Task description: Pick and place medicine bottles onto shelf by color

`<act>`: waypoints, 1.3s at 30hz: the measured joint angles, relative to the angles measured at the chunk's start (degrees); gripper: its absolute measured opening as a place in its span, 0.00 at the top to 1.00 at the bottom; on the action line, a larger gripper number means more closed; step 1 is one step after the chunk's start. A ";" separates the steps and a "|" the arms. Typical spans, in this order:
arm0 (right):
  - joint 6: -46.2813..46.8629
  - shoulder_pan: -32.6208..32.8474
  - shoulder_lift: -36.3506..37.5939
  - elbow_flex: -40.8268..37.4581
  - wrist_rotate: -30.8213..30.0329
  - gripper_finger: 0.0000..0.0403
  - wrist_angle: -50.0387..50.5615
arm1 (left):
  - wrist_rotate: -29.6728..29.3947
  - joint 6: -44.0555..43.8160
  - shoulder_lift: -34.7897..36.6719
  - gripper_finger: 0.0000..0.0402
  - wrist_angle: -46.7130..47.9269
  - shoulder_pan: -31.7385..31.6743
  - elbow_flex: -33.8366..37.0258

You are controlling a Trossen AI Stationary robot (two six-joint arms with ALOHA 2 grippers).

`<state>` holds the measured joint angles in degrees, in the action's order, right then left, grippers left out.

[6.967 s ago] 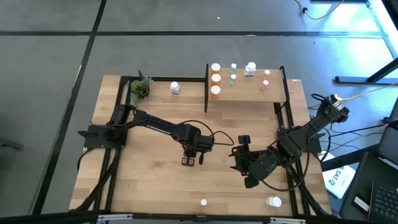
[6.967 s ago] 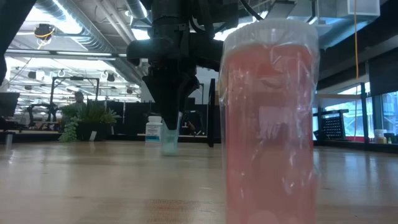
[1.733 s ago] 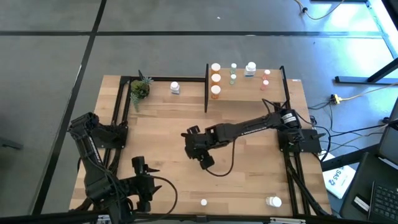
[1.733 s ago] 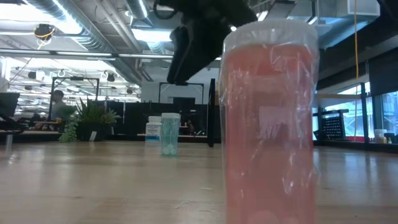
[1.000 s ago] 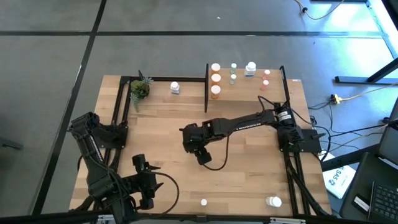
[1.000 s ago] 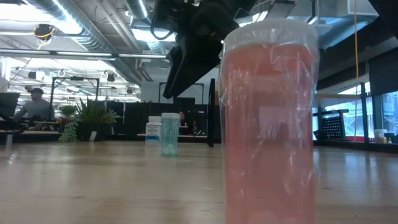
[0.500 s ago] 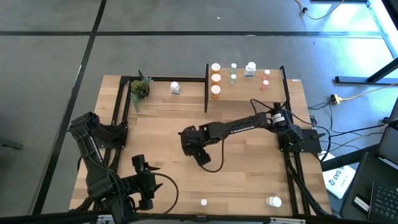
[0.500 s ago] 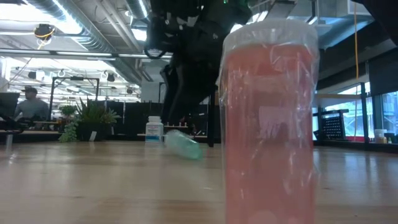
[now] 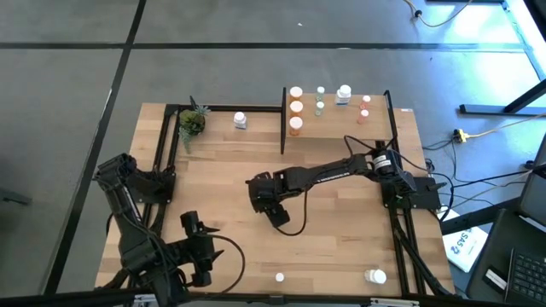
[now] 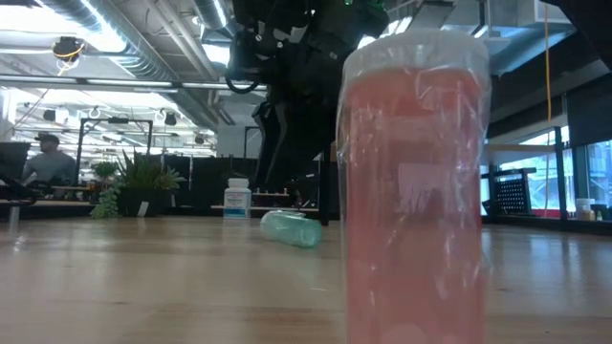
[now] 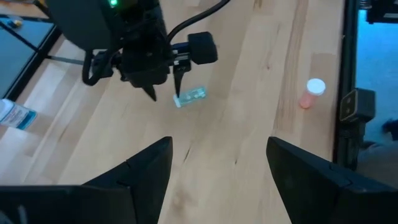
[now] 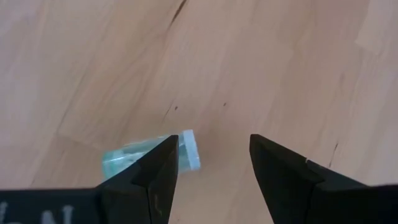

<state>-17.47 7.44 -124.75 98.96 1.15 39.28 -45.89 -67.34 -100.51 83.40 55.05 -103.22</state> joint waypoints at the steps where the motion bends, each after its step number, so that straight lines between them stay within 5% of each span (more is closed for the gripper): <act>1: 0.59 0.00 0.00 0.00 0.00 0.50 0.13 | -0.03 -0.58 0.00 0.37 0.41 -0.03 0.00; 18: 14.50 0.14 5.10 0.11 -0.13 0.50 7.72 | -0.42 -7.70 -0.24 0.37 3.04 -0.11 -0.01; 30: 45.49 2.42 5.07 0.09 -0.21 0.50 10.00 | -0.04 -9.15 -0.42 0.37 2.97 -0.20 0.04; 39: 56.96 5.64 5.07 0.07 -7.10 0.50 6.48 | 0.18 -8.81 -0.42 0.37 2.95 -0.18 0.04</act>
<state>39.49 13.08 -119.68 99.02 -5.96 45.75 -45.71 -76.15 -100.92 86.35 54.87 -103.18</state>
